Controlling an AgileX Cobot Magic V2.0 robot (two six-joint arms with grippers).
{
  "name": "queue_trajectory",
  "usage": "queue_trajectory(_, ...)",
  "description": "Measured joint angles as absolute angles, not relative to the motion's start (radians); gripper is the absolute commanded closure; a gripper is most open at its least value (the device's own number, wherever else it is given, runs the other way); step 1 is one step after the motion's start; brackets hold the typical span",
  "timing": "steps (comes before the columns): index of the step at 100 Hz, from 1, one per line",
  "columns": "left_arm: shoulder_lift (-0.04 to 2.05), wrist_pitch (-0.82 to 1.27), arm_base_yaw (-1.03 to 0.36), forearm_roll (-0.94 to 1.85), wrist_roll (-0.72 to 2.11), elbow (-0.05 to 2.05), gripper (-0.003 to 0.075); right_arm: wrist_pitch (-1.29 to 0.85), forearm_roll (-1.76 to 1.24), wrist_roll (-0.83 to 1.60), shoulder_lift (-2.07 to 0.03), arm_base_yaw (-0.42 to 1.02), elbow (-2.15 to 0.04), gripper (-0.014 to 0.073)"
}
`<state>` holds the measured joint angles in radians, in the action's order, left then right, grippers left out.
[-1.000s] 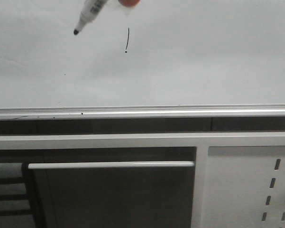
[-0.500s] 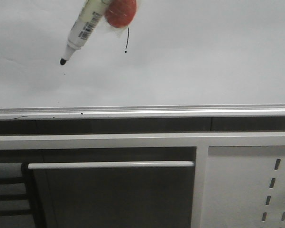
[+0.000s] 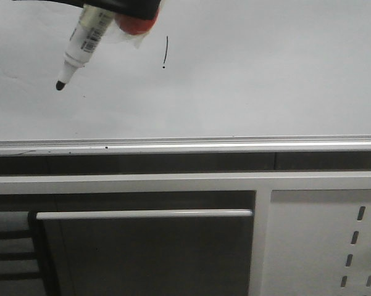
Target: Write number 1 on whiteboard
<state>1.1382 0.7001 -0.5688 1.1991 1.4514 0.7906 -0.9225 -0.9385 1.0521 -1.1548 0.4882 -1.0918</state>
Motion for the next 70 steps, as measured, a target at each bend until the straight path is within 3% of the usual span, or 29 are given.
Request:
queue_trajectory(42,1.138,0.707,-0.571,1.155,1.467,0.792,0.0739,-0.92,-0.931,1.044,-1.155,0.486,-1.093,0.0645)
queue_trajectory(54,1.138,0.709,-0.571,1.153,1.468,0.792,0.0741,-0.92,-0.931,1.043,-1.155,0.486,-1.093,0.0641)
queue_trajectory(61,1.138,0.709,-0.571,1.153,1.468,0.792,0.0741,-0.92,-0.931,1.042,-1.155,0.486,-1.093,0.0594)
queue_trajectory(70,1.138,0.696,-0.571,1.152,1.468,0.792,0.0741,-0.913,-0.923,1.029,-1.155,0.486,-1.093,0.0453)
